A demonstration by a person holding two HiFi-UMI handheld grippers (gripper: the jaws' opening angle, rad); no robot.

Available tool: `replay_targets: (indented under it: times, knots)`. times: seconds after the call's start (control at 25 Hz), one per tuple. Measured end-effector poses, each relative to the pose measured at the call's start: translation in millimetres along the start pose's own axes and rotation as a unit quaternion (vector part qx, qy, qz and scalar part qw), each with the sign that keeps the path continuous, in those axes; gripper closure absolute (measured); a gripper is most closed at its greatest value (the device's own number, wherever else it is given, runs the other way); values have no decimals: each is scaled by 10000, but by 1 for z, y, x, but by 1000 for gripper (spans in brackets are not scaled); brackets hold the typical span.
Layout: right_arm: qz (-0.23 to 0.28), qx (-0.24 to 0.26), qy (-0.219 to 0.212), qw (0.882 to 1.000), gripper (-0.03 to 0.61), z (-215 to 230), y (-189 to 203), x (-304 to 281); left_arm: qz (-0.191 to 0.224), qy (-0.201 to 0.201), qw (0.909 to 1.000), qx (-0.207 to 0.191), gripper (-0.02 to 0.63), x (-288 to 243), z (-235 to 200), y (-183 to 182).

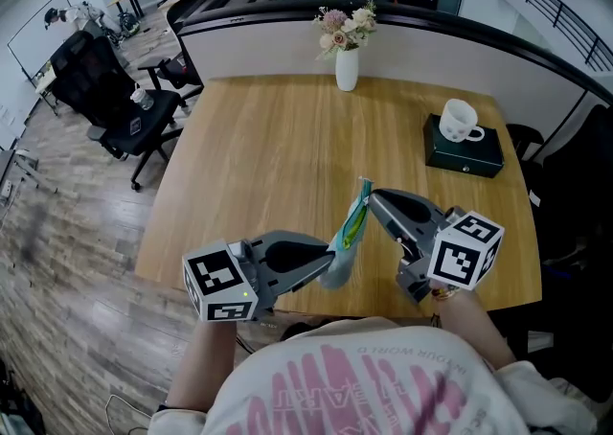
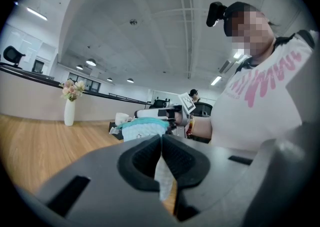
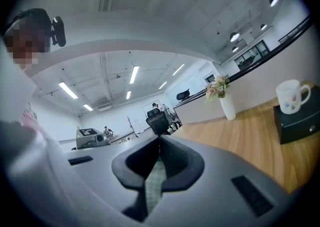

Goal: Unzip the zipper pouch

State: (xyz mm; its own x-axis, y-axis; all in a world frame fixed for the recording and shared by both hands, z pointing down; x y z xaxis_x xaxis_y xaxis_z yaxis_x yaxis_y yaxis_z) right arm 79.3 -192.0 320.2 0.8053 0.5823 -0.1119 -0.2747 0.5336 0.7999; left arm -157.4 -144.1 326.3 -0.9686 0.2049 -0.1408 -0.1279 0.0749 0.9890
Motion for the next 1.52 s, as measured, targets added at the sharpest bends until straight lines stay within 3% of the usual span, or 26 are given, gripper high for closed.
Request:
replay_targets:
  times: [0.8, 1.52]
  knots:
    - [-4, 73, 223, 9997, 565, 8, 0, 6, 47, 147, 9999, 7, 601, -2, 3, 2]
    - [384, -96, 646, 9971, 572, 18, -3, 28, 157, 349, 9993, -49, 601, -1, 13, -1]
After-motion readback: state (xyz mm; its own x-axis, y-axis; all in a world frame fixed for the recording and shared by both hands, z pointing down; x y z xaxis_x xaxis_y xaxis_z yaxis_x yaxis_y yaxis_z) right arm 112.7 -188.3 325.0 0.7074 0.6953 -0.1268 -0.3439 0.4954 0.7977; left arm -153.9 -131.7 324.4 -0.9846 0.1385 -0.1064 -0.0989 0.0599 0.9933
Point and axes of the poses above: the fingertips, and each gripper's own axes: x backward along the fingers, z to its right, y out of its underside, the point moved 10 cm from there along x, backward along the fingers, and after that the axes turned 10 degrees about -x, right-handed, at the moved point
